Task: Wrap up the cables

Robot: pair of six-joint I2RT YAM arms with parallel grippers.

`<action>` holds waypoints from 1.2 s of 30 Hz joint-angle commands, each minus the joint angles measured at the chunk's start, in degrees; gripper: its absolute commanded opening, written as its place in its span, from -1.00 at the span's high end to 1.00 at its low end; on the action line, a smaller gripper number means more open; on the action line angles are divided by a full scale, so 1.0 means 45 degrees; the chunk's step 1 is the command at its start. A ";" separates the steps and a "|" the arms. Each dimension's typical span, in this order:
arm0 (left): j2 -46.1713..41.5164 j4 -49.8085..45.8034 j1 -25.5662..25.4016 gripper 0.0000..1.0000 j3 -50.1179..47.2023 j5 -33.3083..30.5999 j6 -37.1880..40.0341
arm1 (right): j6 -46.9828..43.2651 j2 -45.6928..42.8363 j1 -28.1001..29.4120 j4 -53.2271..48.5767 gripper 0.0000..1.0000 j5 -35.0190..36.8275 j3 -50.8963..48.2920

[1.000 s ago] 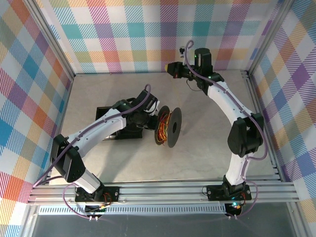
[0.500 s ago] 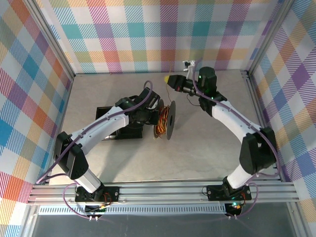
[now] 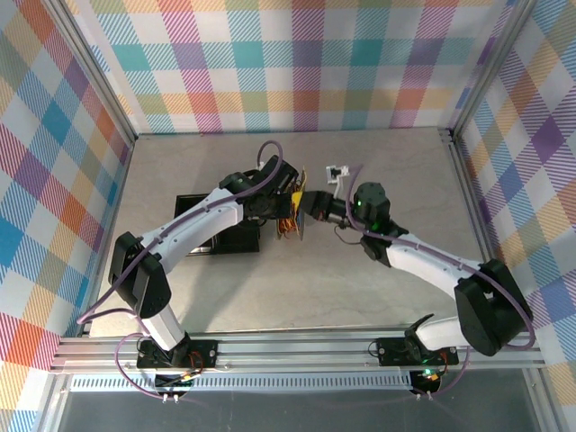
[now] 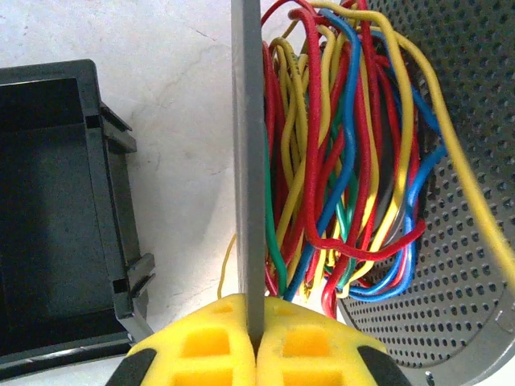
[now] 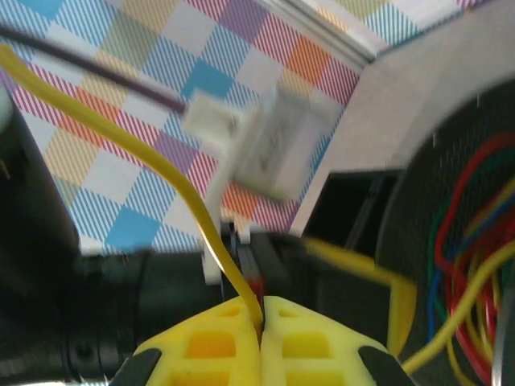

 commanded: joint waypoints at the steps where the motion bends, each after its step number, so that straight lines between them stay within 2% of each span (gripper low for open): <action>1: 0.0118 0.0886 0.0080 1.00 0.0858 -0.0925 -0.0998 | 0.0562 -0.1159 0.0511 0.0914 1.00 0.0798 -0.1326; 5: 0.0196 0.0874 0.0180 1.00 0.0804 -0.1029 -0.1558 | 0.0316 -0.2220 0.1213 0.0350 1.00 0.1958 -0.2813; 10: 0.0282 0.0885 0.0388 1.00 0.0776 -0.0652 -0.2086 | 0.0498 -0.2764 0.1458 -0.0242 1.00 0.3885 -0.4669; 13: 0.0313 0.1217 0.0519 1.00 0.0589 -0.0074 -0.2328 | 0.0584 -0.2094 0.1470 -0.0292 1.00 0.4679 -0.5138; 17: 0.0194 0.1707 0.0725 1.00 0.0151 0.0640 -0.2633 | 0.0735 0.0160 0.1411 0.0463 1.00 0.4995 -0.4893; 20: -0.0075 0.2275 0.1030 1.00 -0.0382 0.1336 -0.2803 | 0.1184 0.2535 0.1088 0.1739 1.00 0.4992 -0.4704; 23: -0.0438 0.2818 0.1376 1.00 -0.0971 0.2145 -0.2955 | 0.1637 0.5009 0.0672 0.3351 1.00 0.4341 -0.4282; 25: -0.0742 0.3249 0.1587 1.00 -0.1366 0.2797 -0.2954 | 0.1732 0.5946 0.0494 0.3861 1.00 0.4417 -0.4086; 32: -0.1726 0.4458 0.2480 1.00 -0.2636 0.6066 -0.2403 | 0.0790 0.6107 -0.0859 0.2622 1.00 0.3673 -0.3274; 36: -0.2384 0.4289 0.2781 1.00 -0.2975 0.6977 -0.1812 | -0.0032 0.5969 -0.2047 0.1656 1.00 0.2727 -0.2753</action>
